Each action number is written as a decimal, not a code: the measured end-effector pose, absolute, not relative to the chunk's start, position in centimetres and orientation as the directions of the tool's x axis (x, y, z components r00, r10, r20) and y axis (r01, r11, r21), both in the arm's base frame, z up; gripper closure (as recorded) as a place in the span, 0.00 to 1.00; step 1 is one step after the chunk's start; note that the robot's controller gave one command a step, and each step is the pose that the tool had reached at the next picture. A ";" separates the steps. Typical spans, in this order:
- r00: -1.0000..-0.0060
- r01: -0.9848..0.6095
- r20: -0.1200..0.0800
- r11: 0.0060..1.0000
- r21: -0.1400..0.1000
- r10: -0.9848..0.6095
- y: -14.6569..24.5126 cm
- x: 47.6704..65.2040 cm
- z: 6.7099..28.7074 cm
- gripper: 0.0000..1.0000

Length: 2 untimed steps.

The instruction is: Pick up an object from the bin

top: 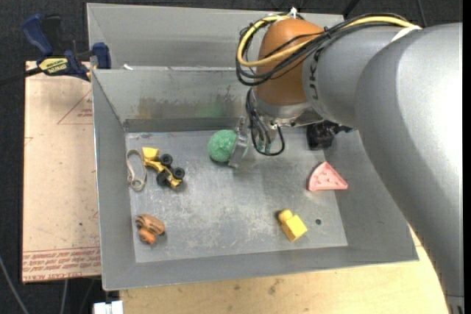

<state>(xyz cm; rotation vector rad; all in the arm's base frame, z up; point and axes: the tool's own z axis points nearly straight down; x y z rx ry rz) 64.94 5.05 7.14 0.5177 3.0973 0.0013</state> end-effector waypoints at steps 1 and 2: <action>-0.998 0.061 -0.002 0.998 0.001 0.061 6.4 63.1 11.9 1.00; -0.998 0.061 -0.002 0.998 0.001 0.061 6.4 63.1 11.9 1.00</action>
Offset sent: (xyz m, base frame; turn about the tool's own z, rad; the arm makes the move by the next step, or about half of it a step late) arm 0.0000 0.0000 0.0000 0.0000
